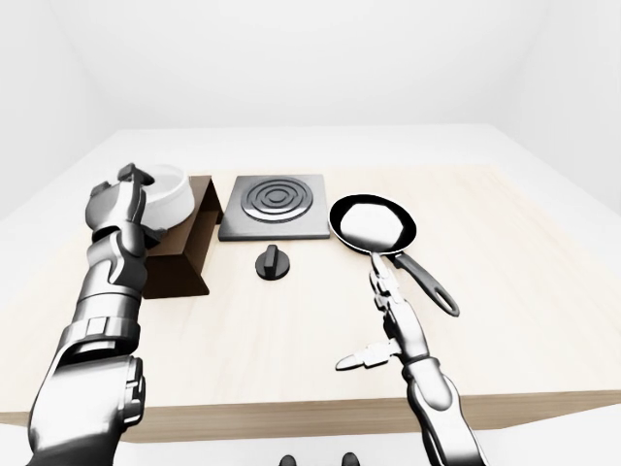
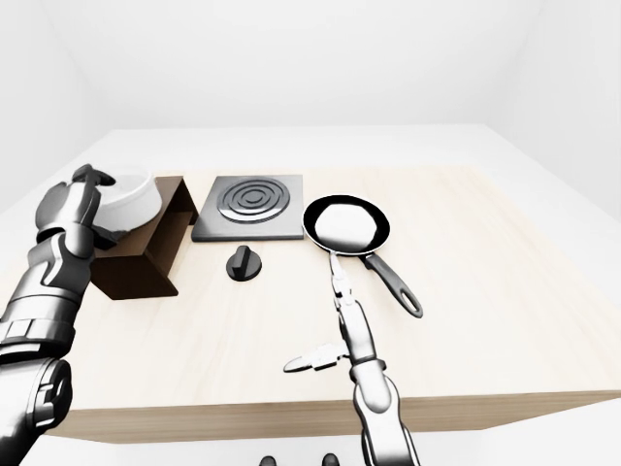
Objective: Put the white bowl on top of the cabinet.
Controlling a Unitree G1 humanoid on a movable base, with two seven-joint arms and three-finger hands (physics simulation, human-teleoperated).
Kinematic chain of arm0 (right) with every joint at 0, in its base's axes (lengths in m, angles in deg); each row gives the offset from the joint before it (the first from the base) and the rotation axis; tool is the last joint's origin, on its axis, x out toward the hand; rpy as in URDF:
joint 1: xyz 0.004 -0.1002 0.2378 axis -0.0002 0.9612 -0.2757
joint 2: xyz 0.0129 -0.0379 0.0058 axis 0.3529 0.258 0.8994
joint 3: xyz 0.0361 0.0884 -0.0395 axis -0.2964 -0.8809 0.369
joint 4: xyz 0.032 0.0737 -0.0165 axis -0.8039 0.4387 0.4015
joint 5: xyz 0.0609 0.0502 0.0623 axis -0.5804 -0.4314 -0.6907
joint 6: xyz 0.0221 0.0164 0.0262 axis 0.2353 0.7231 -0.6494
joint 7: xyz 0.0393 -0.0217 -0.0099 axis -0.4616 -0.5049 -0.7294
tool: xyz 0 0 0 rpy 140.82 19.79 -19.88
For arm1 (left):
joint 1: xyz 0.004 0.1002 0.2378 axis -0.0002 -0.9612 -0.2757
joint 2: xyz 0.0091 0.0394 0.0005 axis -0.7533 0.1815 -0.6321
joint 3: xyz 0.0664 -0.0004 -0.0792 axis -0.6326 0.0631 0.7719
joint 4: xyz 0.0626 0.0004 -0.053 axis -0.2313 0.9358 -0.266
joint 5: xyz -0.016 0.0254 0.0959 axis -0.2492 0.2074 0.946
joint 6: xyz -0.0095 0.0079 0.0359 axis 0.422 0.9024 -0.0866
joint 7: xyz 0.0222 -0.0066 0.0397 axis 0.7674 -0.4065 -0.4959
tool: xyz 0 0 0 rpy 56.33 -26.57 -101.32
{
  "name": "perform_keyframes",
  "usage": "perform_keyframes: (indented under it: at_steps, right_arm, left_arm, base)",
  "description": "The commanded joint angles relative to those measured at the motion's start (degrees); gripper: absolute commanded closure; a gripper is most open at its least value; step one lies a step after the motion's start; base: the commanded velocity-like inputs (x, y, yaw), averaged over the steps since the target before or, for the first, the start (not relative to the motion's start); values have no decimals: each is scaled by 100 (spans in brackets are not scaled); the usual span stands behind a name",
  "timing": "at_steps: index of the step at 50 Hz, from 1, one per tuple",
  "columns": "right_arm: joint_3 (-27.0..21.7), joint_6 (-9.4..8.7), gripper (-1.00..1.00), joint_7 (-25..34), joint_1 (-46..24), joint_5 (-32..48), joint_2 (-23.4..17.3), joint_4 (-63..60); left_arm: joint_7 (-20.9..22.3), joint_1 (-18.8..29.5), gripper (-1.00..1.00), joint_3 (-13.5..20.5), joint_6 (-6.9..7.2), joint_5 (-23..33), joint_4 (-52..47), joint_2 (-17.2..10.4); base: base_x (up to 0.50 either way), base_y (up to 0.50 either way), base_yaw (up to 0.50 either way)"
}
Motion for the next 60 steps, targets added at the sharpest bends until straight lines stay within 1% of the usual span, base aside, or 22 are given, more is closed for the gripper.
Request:
perform_keyframes:
  at_steps: [1, 13, 17, 26, 28, 31, 32, 33, 42, 43, 44, 49, 56, 57, 58, 60]
  right_arm:
    - [32, 0, -100, -16, 2, 44, 4, 75]
    - [72, 0, -100, -29, 47, 67, -1, 34]
    - [81, 0, -100, -30, 54, 72, -4, 36]
    - [97, 0, -100, -37, 44, 84, -5, 80]
    - [102, 0, -100, -37, 46, 86, -6, 85]
    - [102, 0, -100, -37, 46, 86, -6, 86]
    - [105, 0, -100, -45, 35, 96, -4, 112]
    - [105, 0, -100, -46, 34, 96, -3, 115]
    - [105, 0, -100, -46, 34, 97, -3, 116]
    - [120, 0, -100, -44, 52, 102, -3, 107]
    - [121, 0, -100, -44, 53, 102, -4, 107]
    - [123, 0, -100, -46, 53, 101, -5, 107]
    - [123, 0, -100, -47, 53, 100, -6, 107]
    - [123, 0, -100, -38, 70, 92, -10, 58]
    - [137, 0, -100, -36, 105, 97, -14, 14]
    - [145, 0, -100, -40, 119, 99, -19, -3]
  left_arm:
    - [-133, -50, -100, 35, 0, 207, -75, 15]
    - [-34, -155, -100, 41, 0, 295, -276, 43]
    - [-96, -127, -100, 57, 0, 285, -175, 53]
    - [-77, -192, -100, 66, 0, 302, -247, 57]
    - [88, -390, -100, 60, 0, 372, -644, 67]
    - [127, -422, -100, 73, 0, 405, -712, 77]
    - [437, -670, -100, 52, 0, 566, -1339, 61]
    - [504, -718, -100, 77, 0, 632, -1446, 77]
    - [561, -731, -100, 172, 0, 762, -1483, 125]
    - [1633, -1501, -100, 79, 0, 1365, -3623, 39]
    - [1825, -1583, -100, 183, 0, 1604, -3839, 113]
    - [1913, -1577, -100, 341, 0, 1819, -3857, 227]
    - [1966, -1561, -100, 469, 0, 1977, -3853, 317]
    - [2775, -1956, -100, 411, 0, 2507, -5170, 299]
    - [3415, -2276, -100, 453, 0, 3021, -6270, 367]
    - [3590, -2293, -100, 692, 0, 3324, -6587, 637]
  base:
    - [0, 0, 0]
    - [0, 0, 0]
    - [0, 0, 0]
    - [0, 0, 0]
    - [0, 0, 0]
    - [0, 0, 0]
    - [0, 0, 0]
    - [0, 0, 0]
    - [0, 0, 0]
    - [0, 0, 0]
    - [0, 0, 0]
    - [0, 0, 0]
    - [0, 0, 0]
    - [0, 0, 0]
    - [0, 0, 0]
    - [0, 0, 0]
